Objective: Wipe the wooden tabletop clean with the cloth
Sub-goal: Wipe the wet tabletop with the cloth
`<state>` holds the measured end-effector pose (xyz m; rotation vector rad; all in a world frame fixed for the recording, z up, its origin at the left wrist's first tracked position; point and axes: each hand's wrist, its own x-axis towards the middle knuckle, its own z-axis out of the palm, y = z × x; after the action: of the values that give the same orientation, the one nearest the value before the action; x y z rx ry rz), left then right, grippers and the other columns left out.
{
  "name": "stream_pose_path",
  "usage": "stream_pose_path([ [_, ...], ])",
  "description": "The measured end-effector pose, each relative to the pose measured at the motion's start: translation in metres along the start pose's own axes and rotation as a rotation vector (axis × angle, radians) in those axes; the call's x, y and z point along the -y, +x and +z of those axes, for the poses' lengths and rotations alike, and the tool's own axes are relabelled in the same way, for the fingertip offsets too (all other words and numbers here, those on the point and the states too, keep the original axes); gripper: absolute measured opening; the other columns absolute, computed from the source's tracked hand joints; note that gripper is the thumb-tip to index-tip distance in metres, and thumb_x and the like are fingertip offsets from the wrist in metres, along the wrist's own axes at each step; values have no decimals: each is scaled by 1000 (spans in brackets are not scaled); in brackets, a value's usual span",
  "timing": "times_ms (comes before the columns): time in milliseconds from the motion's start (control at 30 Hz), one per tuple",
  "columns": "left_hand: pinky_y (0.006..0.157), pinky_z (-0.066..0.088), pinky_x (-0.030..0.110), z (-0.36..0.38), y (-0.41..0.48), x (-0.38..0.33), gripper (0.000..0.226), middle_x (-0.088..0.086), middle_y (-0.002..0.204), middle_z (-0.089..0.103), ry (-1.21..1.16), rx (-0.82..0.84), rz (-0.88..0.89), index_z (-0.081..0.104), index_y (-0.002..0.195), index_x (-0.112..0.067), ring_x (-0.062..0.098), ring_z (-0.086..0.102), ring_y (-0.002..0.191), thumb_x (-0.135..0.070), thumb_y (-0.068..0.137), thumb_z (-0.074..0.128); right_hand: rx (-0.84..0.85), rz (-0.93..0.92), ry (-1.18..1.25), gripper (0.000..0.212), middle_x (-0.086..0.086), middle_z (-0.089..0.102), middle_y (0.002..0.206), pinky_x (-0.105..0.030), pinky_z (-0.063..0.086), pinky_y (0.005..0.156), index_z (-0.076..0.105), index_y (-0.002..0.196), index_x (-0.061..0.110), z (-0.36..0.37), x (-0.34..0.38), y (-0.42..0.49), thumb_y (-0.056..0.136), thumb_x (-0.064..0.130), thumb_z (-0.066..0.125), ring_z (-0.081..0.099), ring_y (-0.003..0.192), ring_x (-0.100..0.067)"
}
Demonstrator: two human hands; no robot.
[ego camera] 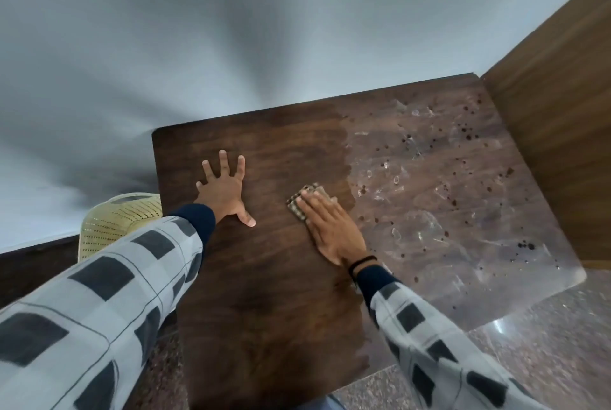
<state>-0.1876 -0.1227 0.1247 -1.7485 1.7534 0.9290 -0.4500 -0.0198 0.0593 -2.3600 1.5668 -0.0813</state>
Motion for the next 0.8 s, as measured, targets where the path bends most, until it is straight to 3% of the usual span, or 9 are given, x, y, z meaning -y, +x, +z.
stream_pose_path([
  [167,116,6,68,2,0,2,159,9,154,-45,-17,-7,9,-28,153,-30,47,-30,143,-47,55,95,-118,401,72,54,10,9,170,-43,8,128,17,163,28,-2,11,22,110,33,27,-6,156,-10],
  [267,116,6,68,3,3,4,159,9,154,-45,-2,-5,5,-28,153,-30,48,-30,142,-48,55,95,-91,216,38,53,11,8,170,-36,5,128,16,163,28,18,34,-15,111,35,25,-4,157,-11],
  [367,116,6,68,2,4,3,159,9,153,-45,-10,-4,-2,-29,153,-30,48,-30,142,-47,54,95,-4,21,-29,54,13,1,170,-37,12,128,9,163,29,13,9,-23,112,35,22,-3,157,-8],
  [500,117,6,68,2,2,1,159,9,153,-45,-21,-11,-11,-28,153,-31,47,-30,143,-45,55,96,-16,261,78,53,18,0,169,-36,3,127,9,163,34,-2,6,-1,111,37,22,-9,155,-3],
  [667,118,6,66,13,-11,-14,149,8,153,-46,-5,-36,62,-20,157,-27,47,-30,143,-40,62,94,49,254,109,54,15,1,170,-43,2,128,7,163,33,-13,10,-1,111,38,22,-7,156,-6],
  [800,116,4,68,55,-36,-56,157,4,151,-48,10,29,158,-27,153,-27,44,-33,142,-47,56,94,73,254,121,54,15,-1,170,-43,1,128,5,163,33,-15,12,-3,112,39,21,-10,156,-6],
])
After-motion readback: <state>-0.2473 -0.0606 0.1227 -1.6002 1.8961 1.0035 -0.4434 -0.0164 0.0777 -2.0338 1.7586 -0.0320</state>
